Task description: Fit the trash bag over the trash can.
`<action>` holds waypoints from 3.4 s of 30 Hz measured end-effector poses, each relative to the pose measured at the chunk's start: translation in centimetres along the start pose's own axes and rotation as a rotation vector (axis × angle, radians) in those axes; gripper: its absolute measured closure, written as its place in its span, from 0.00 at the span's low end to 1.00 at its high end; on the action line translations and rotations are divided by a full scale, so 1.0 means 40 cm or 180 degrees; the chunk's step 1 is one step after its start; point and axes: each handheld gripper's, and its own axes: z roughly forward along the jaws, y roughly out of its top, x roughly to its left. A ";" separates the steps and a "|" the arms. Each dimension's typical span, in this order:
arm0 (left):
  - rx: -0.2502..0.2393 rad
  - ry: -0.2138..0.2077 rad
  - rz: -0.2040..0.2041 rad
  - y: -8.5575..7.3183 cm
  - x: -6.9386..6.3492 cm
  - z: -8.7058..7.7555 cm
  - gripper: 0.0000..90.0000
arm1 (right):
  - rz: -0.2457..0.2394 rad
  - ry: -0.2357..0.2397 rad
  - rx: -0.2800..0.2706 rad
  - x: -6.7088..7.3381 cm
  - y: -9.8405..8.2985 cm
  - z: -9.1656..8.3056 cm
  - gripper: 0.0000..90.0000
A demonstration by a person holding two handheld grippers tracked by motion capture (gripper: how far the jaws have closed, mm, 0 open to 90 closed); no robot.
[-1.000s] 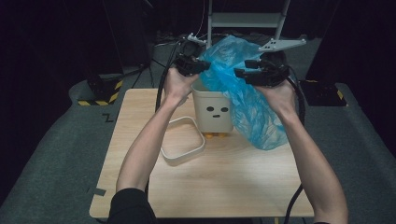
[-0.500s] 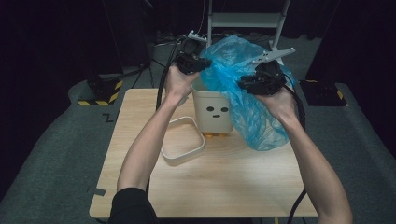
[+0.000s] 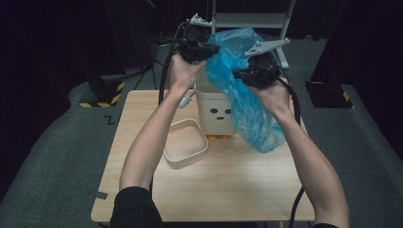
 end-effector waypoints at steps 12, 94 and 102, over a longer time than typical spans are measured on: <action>0.0158 -0.0128 -0.0216 -0.086 0.002 -0.010 0.45 | 0.0226 0.0065 0.0128 -0.004 -0.008 0.078 0.92; 0.0273 -0.0240 -0.0158 -0.137 0.039 -0.077 0.99 | 0.0619 0.0089 -0.0118 -0.107 -0.058 -0.028 1.00; 0.0219 -0.0047 -0.0119 -0.111 0.058 -0.106 0.99 | 0.0417 0.0312 -0.0054 -0.037 0.000 -0.001 1.00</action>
